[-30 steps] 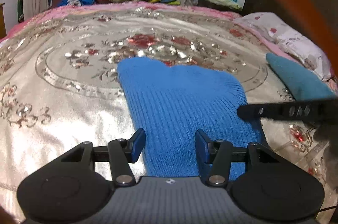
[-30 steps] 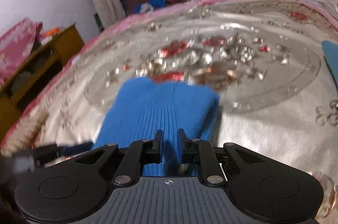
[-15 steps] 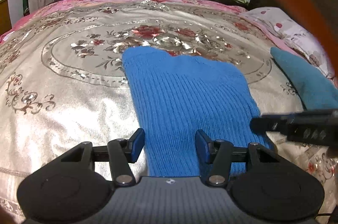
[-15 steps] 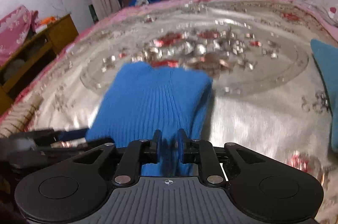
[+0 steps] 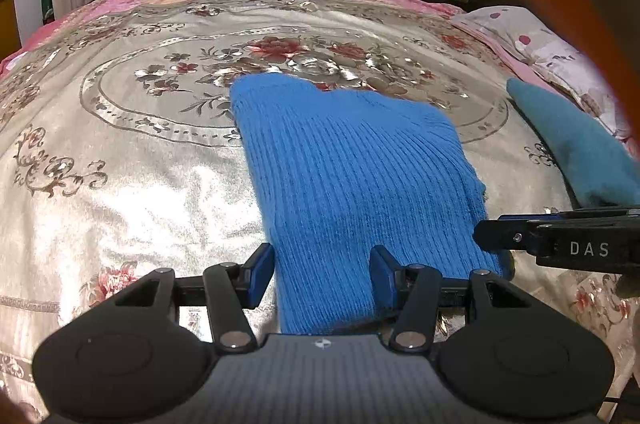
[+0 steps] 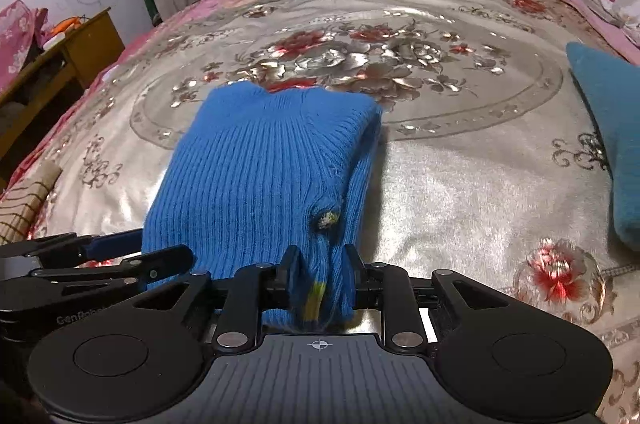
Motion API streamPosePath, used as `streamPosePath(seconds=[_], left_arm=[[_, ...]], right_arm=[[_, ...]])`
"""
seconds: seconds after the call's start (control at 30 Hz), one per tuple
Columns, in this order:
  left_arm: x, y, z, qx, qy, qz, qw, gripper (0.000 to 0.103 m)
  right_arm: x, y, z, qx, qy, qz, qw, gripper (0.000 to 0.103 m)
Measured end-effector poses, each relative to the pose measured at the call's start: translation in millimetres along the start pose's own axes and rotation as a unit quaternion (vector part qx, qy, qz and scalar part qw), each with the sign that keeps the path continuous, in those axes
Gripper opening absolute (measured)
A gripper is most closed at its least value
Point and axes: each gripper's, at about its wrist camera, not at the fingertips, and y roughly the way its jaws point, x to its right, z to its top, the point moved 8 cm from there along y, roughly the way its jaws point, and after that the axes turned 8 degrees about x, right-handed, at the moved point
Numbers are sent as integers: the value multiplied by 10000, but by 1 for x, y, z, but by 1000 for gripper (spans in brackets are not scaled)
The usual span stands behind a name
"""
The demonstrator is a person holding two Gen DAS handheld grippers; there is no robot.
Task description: Fold small clothes
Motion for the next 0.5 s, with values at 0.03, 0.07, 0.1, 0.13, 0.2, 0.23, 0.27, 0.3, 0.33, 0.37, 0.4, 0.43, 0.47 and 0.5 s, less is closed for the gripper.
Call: streamPosePath(seconds=[0.03, 0.07, 0.1, 0.13, 0.2, 0.23, 0.27, 0.3, 0.33, 0.37, 0.4, 0.43, 0.47, 0.5], left_arm=[[0, -1, 0, -2, 0, -6, 10000, 57], [1, -2, 0, -5, 0, -14, 10000, 57], [1, -2, -1, -10, 2, -21, 10000, 57], [1, -3, -1, -15, 6, -25, 10000, 57], [2, -4, -2, -25, 18, -32, 10000, 57], [3, -5, -2, -30, 31, -34, 10000, 57], [3, -6, -3, -32, 42, -35, 10000, 57], [4, -6, -3, -34, 53, -35, 10000, 57], [4, -7, -4, -37, 66, -32, 10000, 57], [4, -8, -4, -39, 76, -31, 10000, 57], [5, -9, -5, -39, 84, -30, 10000, 57], [5, -9, -5, -38, 89, -27, 9999, 57], [5, -10, -5, -37, 94, -28, 9999, 57], [6, -11, -5, -35, 101, -31, 9999, 57]], right_arm=[[0, -1, -1, -10, -8, -22, 10000, 23], [-1, -2, -1, -13, -15, -33, 10000, 24], [-1, -3, -2, -14, -21, -40, 10000, 24], [-2, -3, -3, -23, -30, -50, 10000, 27], [-2, -3, -5, -62, -42, -72, 9999, 31], [-3, -3, -6, -87, -49, -69, 9999, 31], [-4, -4, -7, -108, -58, -62, 9999, 31], [-4, -4, -8, -113, -67, -58, 9999, 31], [-5, -5, -8, -113, -76, -56, 9999, 31], [-6, -6, -9, -108, -84, -53, 9999, 31], [-6, -7, -9, -104, -86, -54, 9999, 31], [-6, -8, -9, -97, -81, -55, 9999, 31], [-7, -9, -9, -93, -70, -55, 9999, 31], [-7, -10, -9, -92, -54, -52, 9999, 31]])
